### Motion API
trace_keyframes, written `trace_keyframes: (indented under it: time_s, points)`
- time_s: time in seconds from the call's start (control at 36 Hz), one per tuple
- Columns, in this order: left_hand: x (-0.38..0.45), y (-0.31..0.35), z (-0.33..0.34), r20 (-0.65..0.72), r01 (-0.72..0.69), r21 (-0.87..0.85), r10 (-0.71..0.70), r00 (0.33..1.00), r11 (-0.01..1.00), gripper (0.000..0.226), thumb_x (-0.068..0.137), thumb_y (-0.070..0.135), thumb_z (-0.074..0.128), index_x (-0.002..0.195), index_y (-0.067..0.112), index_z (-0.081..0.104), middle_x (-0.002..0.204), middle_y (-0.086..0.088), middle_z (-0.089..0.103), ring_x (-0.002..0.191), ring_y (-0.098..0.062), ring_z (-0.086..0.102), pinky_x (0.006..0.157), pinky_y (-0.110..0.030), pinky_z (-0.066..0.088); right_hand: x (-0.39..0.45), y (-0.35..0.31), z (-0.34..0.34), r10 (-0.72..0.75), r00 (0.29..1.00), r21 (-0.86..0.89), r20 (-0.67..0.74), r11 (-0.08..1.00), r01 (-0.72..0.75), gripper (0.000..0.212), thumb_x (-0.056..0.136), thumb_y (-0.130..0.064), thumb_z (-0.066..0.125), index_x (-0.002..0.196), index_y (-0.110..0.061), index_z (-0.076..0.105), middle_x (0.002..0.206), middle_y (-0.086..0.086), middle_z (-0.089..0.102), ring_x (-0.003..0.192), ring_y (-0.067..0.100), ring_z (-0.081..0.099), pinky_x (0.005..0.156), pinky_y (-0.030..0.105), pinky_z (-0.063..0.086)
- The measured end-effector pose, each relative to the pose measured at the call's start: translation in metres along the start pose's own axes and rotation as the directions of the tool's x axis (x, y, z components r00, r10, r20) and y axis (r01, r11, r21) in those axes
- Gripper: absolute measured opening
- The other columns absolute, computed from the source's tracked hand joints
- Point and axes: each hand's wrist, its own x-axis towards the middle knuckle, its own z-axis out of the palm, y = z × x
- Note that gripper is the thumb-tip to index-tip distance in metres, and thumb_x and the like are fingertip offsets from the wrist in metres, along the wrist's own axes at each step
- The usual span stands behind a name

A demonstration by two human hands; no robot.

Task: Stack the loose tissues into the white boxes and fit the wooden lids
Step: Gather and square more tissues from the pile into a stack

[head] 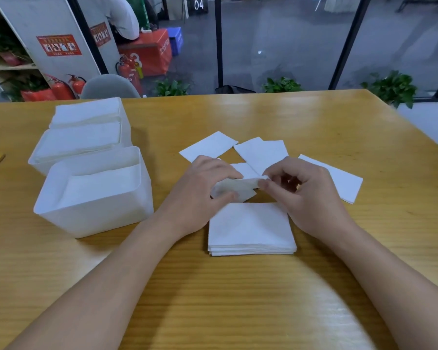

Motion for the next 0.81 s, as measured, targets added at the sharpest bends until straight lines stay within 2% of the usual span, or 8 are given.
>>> trace_keyframes:
  time_s: [0.14,0.28,0.39,0.47,0.56,0.61,0.69,0.81]
  points:
    - [-0.001,-0.001,0.002,-0.061,-0.026,0.064,0.030,0.998,0.998,0.012,0.106,0.026,0.071,0.111,0.030,0.081,0.115,0.024,0.070,0.122,-0.010,0.052,0.104,-0.030,0.044,-0.001,-0.002,0.001,0.001,1.000,-0.022,0.000,1.000,-0.001,0.015,0.094,-0.023,0.086,0.090,-0.033,0.076,0.087,-0.007,0.063,0.076,0.016,0.053,0.067,0.025,0.041]
    - [0.000,0.009,-0.003,-0.150,-0.108,0.216,0.142,0.978,0.970,0.011,0.107,0.023,0.072,0.108,0.025,0.083,0.107,0.016,0.075,0.112,-0.019,0.059,0.096,-0.033,0.040,-0.002,-0.006,0.001,-0.093,0.995,-0.156,0.024,0.983,0.096,0.026,0.092,-0.025,0.088,0.115,-0.035,0.080,0.112,-0.013,0.062,0.103,0.014,0.060,0.085,0.016,0.041]
    - [0.000,0.018,-0.009,-0.204,-0.153,0.264,0.210,0.956,0.952,0.008,0.105,0.020,0.074,0.101,0.022,0.081,0.101,0.013,0.076,0.107,-0.021,0.062,0.096,-0.037,0.041,-0.002,-0.010,0.005,-0.147,0.988,-0.144,-0.050,0.980,0.139,0.009,0.099,-0.019,0.082,0.103,-0.026,0.086,0.100,-0.016,0.070,0.098,0.015,0.065,0.083,0.022,0.045]
    - [-0.003,0.013,-0.017,-0.241,-0.072,0.122,0.100,0.965,0.990,0.012,0.107,0.028,0.070,0.101,0.024,0.079,0.101,0.017,0.075,0.106,-0.015,0.061,0.099,-0.037,0.042,0.000,-0.009,0.000,-0.067,0.994,-0.023,-0.086,0.998,0.065,0.011,0.101,-0.017,0.079,0.098,-0.025,0.085,0.097,-0.010,0.076,0.091,0.019,0.066,0.075,0.027,0.046]
    - [-0.008,0.006,-0.024,-0.189,0.005,-0.086,-0.021,0.982,0.996,0.010,0.108,0.032,0.070,0.104,0.030,0.079,0.096,0.014,0.074,0.091,-0.011,0.063,0.085,-0.026,0.048,0.002,-0.008,-0.010,0.018,0.997,0.106,-0.079,0.994,-0.009,0.013,0.102,-0.019,0.077,0.096,-0.029,0.083,0.090,-0.010,0.078,0.078,0.014,0.064,0.069,0.027,0.047]
    - [-0.013,0.002,-0.027,-0.120,0.067,-0.266,-0.102,0.987,0.962,0.008,0.107,0.031,0.073,0.102,0.032,0.080,0.089,0.008,0.073,0.075,-0.010,0.059,0.071,-0.022,0.046,0.004,-0.005,-0.018,0.106,0.994,0.167,-0.005,0.981,-0.103,0.006,0.102,-0.027,0.078,0.102,-0.028,0.083,0.072,-0.013,0.065,0.066,0.014,0.055,0.060,0.026,0.043]
    - [-0.016,-0.003,-0.030,0.038,0.176,-0.466,-0.180,0.983,0.867,0.009,0.106,0.027,0.074,0.101,0.025,0.081,0.082,0.004,0.071,0.065,-0.015,0.057,0.059,-0.025,0.046,0.007,0.001,-0.026,0.267,0.947,0.187,0.181,0.935,-0.300,0.016,0.097,-0.032,0.079,0.112,-0.027,0.080,0.064,0.001,0.042,0.057,0.021,0.044,0.056,0.031,0.037]
    - [-0.012,-0.001,-0.033,0.174,0.290,-0.565,-0.231,0.957,0.772,0.014,0.109,0.024,0.070,0.102,0.014,0.079,0.077,-0.001,0.065,0.053,-0.014,0.048,0.047,-0.017,0.038,0.008,0.000,-0.030,0.363,0.861,0.235,0.358,0.857,-0.459,0.015,0.094,-0.023,0.080,0.109,-0.021,0.080,0.066,0.009,0.048,0.053,0.022,0.043,0.051,0.027,0.038]
